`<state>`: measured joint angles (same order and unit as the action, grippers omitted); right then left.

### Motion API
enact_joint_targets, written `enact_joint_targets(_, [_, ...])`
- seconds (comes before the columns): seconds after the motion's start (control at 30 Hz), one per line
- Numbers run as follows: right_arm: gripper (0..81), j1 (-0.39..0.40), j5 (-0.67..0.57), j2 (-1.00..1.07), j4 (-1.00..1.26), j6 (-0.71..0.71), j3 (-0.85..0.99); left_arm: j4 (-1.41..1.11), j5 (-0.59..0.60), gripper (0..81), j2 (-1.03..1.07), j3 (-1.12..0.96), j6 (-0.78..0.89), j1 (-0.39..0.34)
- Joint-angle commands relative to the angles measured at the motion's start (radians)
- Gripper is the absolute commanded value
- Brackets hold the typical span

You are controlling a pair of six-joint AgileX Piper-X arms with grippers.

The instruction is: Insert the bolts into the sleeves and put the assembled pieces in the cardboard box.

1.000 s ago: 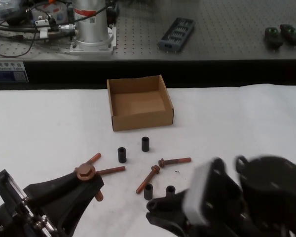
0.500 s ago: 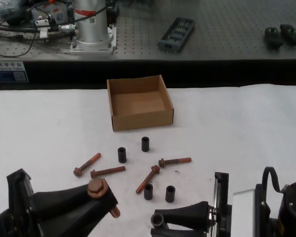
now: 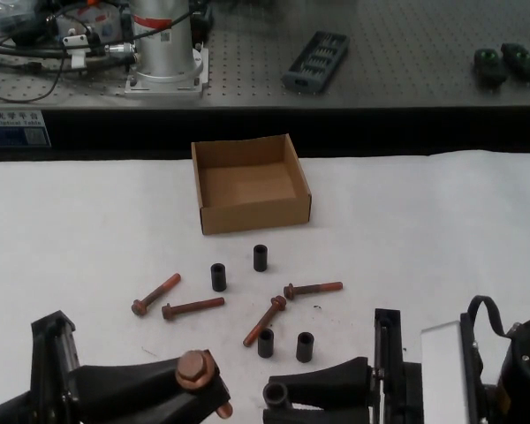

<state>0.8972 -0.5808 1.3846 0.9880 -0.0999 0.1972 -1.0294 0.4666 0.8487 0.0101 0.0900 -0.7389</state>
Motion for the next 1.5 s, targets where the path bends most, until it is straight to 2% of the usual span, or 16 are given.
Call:
enact_joint_targets(0.0, [5.7, 0.002, -0.02, -0.012, 0.029, 0.018, 0.008, -0.027, 0.003, 0.6, -0.012, -0.01, -0.014, -0.007])
enact_joint_targets(0.3, [5.7, 0.002, -0.108, -0.012, 0.039, 0.04, 0.008, -0.034, 0.048, 0.6, -0.004, -0.01, 0.016, -0.006])
enact_joint_targets(0.6, [5.7, 0.002, -0.156, -0.012, 0.051, 0.061, 0.008, -0.224, 0.131, 0.6, 0.166, -0.01, 0.082, -0.006])
enact_joint_targets(0.8, [5.7, 0.002, -0.197, -0.012, 0.051, 0.061, 0.008, -0.289, 0.132, 0.6, 0.217, -0.01, 0.092, -0.006])
enact_joint_targets(1.47, [5.7, 0.048, -0.192, -0.005, 0.027, 0.056, 0.008, -0.294, 0.141, 0.6, 0.217, -0.01, 0.097, -0.047])
